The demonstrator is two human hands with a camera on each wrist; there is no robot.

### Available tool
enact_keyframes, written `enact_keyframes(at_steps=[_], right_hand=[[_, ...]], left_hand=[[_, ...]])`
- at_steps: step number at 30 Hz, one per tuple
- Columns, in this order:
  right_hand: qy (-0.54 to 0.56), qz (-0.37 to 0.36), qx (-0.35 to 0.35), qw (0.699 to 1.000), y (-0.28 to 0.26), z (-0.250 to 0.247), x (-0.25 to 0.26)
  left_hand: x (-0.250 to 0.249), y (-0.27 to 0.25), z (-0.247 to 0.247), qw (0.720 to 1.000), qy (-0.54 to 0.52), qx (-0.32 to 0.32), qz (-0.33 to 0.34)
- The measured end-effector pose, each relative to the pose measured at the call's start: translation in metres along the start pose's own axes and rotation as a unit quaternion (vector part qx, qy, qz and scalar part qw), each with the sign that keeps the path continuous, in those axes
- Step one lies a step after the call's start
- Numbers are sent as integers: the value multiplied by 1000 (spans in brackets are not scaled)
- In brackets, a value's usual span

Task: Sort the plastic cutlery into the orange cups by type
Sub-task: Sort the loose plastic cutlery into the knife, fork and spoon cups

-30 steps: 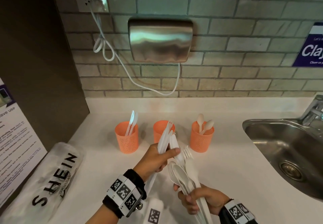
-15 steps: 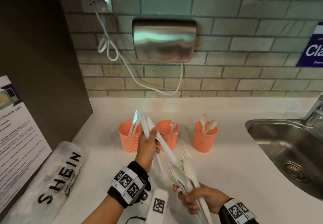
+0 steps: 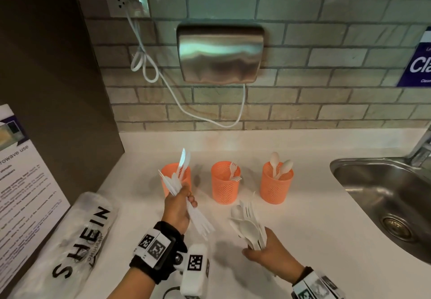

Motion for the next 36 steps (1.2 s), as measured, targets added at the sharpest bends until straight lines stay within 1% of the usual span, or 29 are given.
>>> enact_keyframes(at_steps=[4, 6, 8, 9, 12, 15, 17, 21, 25, 27, 29, 32, 34, 36], right_hand=[[-133, -27, -101, 986, -2, -2, 8], [-155, -36, -146, 976, -3, -4, 12], [-149, -55, -162, 974, -2, -3, 14], [-152, -67, -162, 973, -1, -2, 14], [-182, -80, -181, 963, 1, -1, 10], [-225, -105, -224, 942, 1, -4, 13], [-247, -116, -246, 930, 1, -5, 12], [-275, -121, -268, 916, 2, -9, 7], [-308, -127, -277, 901, 0, -14, 7], [-336, -130, -284, 888, -2, -17, 8], [-370, -137, -298, 869, -5, -20, 9], [-411, -149, -311, 844, -10, -23, 9], [-424, -152, -318, 834, -12, -24, 11], [-424, -148, -316, 836, -13, -26, 11]], left_hand=[[14, -7, -2, 999, -12, 29, -38], [20, -13, -2, 998, 12, 37, -45], [19, -22, 1, 994, 74, 67, -33], [18, -28, 5, 989, 115, 94, -23], [8, -50, 21, 959, 214, 184, 14], [-2, -65, 33, 929, 275, 241, 55], [-3, -71, 38, 911, 304, 268, 75], [-3, -78, 42, 896, 324, 289, 92], [1, -82, 43, 892, 331, 295, 87], [2, -81, 43, 896, 331, 286, 76], [4, -77, 41, 898, 334, 277, 66], [8, -73, 41, 892, 346, 285, 55], [10, -73, 43, 885, 358, 291, 66], [10, -74, 47, 871, 381, 289, 111]])
Point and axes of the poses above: each hand's wrist, its own y-axis towards the middle knuckle, its own z-axis out of the palm, x = y × z, the point moved 5 cm from there along y, towards the middle knuckle, and after that the axes turned 5 degrees about x, right-handed, at the moved point
